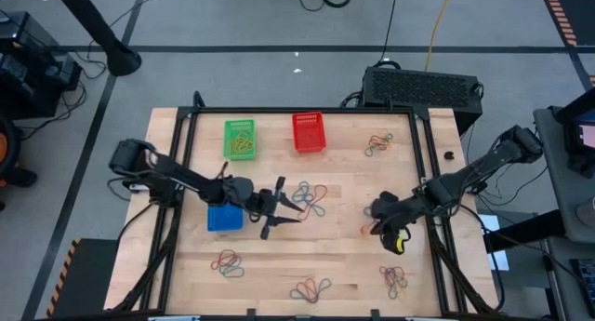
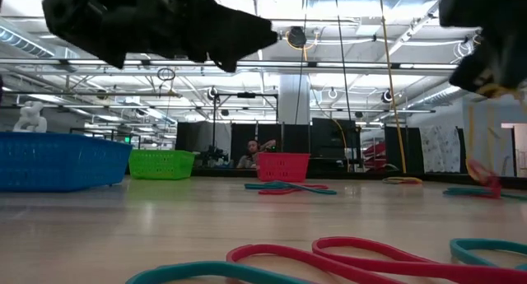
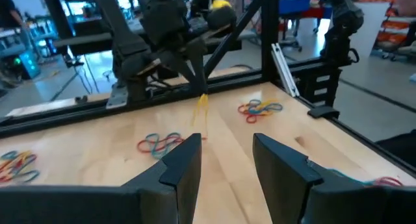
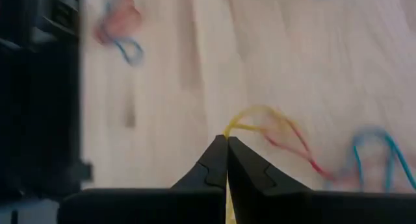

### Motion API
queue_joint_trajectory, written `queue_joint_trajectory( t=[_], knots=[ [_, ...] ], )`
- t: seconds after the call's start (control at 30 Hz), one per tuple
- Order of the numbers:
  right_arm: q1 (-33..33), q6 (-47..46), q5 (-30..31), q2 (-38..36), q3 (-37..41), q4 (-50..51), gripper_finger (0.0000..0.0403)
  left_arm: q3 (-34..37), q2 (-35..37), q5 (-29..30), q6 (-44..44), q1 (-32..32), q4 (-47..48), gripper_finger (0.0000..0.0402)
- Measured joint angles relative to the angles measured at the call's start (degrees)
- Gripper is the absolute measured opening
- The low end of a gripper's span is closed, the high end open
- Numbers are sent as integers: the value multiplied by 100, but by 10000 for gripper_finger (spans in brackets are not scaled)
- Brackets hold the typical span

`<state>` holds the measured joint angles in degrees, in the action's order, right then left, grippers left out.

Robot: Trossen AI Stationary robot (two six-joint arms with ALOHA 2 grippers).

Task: Sort rubber bands into baskets
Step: Put the yellow rubber band into the green bin

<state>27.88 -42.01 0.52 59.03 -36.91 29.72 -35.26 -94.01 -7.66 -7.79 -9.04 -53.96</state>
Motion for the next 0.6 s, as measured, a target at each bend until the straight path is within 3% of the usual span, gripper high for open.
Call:
queue_joint_trajectory(
  t=[0.27, 0.6],
  knots=[
    [0, 494, 272, -6, -7, -1299, 0, -914, -1345, -226, 317, 1, -698, 148],
    [-2, 736, 301, -7, -9, -1522, 0, -2140, -2408, -1007, 636, 0, -637, 148]
  ],
)
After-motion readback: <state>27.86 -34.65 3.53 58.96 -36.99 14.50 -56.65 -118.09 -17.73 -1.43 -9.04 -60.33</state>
